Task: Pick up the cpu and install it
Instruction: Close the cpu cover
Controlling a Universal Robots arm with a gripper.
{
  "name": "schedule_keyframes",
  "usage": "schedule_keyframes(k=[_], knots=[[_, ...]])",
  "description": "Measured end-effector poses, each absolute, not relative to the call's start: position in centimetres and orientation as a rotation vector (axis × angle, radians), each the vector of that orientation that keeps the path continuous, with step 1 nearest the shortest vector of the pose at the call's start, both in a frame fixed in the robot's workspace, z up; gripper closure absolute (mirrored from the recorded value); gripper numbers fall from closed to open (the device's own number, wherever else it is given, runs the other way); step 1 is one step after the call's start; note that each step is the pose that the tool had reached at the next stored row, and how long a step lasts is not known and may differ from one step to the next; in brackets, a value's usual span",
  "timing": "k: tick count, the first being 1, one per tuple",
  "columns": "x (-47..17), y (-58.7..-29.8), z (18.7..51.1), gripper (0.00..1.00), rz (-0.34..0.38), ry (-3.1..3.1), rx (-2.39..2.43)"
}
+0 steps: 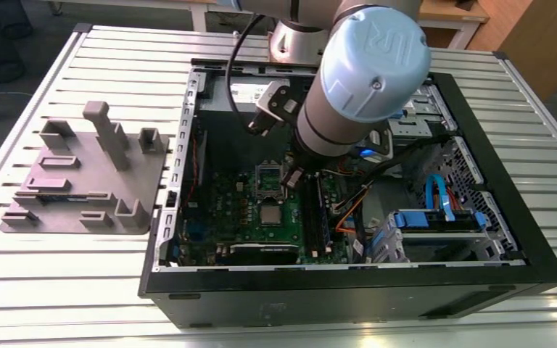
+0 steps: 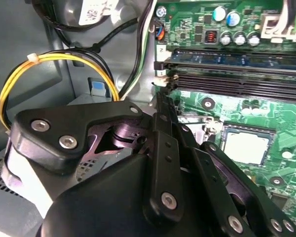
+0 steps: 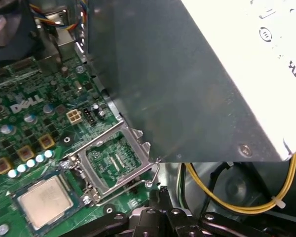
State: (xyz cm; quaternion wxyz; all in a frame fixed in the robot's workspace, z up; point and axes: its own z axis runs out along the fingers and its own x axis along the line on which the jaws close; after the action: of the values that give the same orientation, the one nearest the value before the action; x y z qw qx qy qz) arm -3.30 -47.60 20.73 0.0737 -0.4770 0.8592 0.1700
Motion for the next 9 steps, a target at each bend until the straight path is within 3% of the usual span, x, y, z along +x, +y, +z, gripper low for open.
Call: schedule_keyframes(k=[9], knots=[[-3.35,-46.85,20.47,0.9,0.511,2.579,-1.432]])
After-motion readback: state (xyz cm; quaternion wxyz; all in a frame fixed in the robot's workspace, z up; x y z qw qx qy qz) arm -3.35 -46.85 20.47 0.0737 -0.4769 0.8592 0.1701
